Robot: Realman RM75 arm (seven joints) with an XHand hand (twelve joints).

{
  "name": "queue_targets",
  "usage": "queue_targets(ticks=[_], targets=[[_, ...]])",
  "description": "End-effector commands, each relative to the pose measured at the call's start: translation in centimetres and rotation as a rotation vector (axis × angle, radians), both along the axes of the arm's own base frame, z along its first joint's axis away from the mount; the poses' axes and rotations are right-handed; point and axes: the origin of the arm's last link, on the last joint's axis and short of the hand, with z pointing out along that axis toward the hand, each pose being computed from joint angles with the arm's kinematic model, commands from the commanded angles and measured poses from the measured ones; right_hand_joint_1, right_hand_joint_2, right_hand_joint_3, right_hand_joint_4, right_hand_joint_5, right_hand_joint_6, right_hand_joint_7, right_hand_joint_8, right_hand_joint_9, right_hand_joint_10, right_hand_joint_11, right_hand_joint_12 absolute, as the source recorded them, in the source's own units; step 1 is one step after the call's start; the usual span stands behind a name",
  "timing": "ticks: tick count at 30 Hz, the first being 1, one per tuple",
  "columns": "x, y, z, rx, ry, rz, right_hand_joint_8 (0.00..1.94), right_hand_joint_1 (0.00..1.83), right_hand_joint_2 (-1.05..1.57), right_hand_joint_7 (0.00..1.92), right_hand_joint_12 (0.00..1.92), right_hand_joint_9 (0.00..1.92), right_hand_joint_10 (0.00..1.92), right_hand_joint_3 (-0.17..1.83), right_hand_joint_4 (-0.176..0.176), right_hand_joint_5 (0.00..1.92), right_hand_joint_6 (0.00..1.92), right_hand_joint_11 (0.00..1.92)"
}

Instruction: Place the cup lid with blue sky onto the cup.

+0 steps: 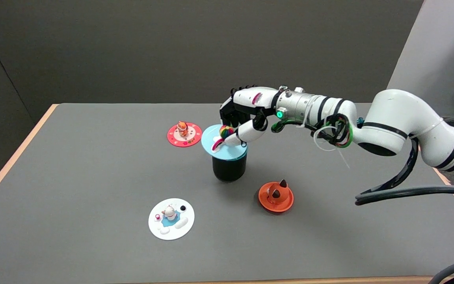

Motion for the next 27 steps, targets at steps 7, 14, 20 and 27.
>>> queue_targets(ticks=[7,14,20,27], targets=[[-1.1,-0.9,-0.6,0.002,0.08,0.001,1.39,1.04,1.06,0.6,1.26,0.51,1.49,0.27,-0.006,0.84,1.23,0.61],[-1.2,-1.4,-0.3,-0.013,0.081,-0.001,1.39,1.04,1.07,0.58,1.27,0.5,1.49,0.27,-0.001,0.83,1.25,0.6],[-1.7,-1.3,-0.4,-0.012,0.087,-0.013,1.39,1.03,1.07,0.57,1.27,0.49,1.49,0.27,0.0,0.82,1.26,0.6],[-2.0,-1.5,-0.2,-0.018,0.095,-0.024,1.39,1.03,1.07,0.57,1.27,0.49,1.49,0.27,0.002,0.82,1.26,0.6]])
